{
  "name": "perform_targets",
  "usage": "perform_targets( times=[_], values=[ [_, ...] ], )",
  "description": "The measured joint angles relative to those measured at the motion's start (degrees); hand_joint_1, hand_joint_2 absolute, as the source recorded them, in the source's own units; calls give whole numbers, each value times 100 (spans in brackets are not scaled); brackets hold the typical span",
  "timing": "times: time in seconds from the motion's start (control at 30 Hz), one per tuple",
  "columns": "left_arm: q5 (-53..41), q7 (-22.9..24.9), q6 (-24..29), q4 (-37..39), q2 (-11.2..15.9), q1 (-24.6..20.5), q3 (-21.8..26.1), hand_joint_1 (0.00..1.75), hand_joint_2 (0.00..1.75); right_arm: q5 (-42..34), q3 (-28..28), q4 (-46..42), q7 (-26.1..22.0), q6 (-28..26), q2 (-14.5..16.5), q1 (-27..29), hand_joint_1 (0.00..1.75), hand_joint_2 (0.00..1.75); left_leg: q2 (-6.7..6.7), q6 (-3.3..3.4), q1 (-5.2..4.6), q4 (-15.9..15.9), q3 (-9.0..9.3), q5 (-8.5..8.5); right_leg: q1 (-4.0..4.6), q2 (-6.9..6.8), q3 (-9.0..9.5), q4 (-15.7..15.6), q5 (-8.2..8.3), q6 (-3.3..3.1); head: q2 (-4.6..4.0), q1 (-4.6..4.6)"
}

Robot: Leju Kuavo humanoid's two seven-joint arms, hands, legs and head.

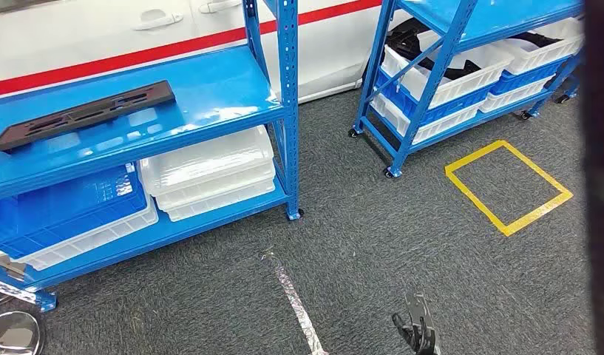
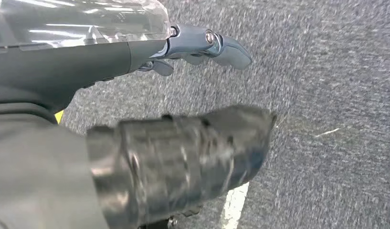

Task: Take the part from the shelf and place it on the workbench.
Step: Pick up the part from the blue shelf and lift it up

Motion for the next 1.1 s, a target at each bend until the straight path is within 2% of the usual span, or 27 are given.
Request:
perform_targets(
  times=[0.23,0.37,0.53,0.7,1.1],
  values=[
    [-23,-70,334,90,-9,-102,-259,0,0,159,101,-816,51,-397,-338,-148,0,0,-3,1,-1,2,6,1,-1,-5,0,0,0,0,0,0],
    [-25,-106,448,99,-10,-128,-353,0,0,366,117,-1257,182,-486,-521,-284,0,175,-7,3,0,2,6,2,-1,-4,32,0,1,0,-1,0],
    [11,-200,558,135,-10,-184,-500,0,0,680,237,-1978,479,-464,-789,-590,0,175,-11,8,-1,5,33,6,-3,-6,40,0,4,2,-1,0],
    [106,-358,636,153,-12,-263,-611,0,0,1149,479,-2705,938,-269,-1010,-1188,0,175,-10,12,-2,6,43,11,-2,-9,47,0,7,3,0,0],
    [263,-594,637,155,-14,-392,-791,0,0,2484,1521,-3783,1610,437,-1055,-2545,0,175,-25,14,-1,6,33,17,-1,-24,43,3,7,3,0,0]
  ],
)
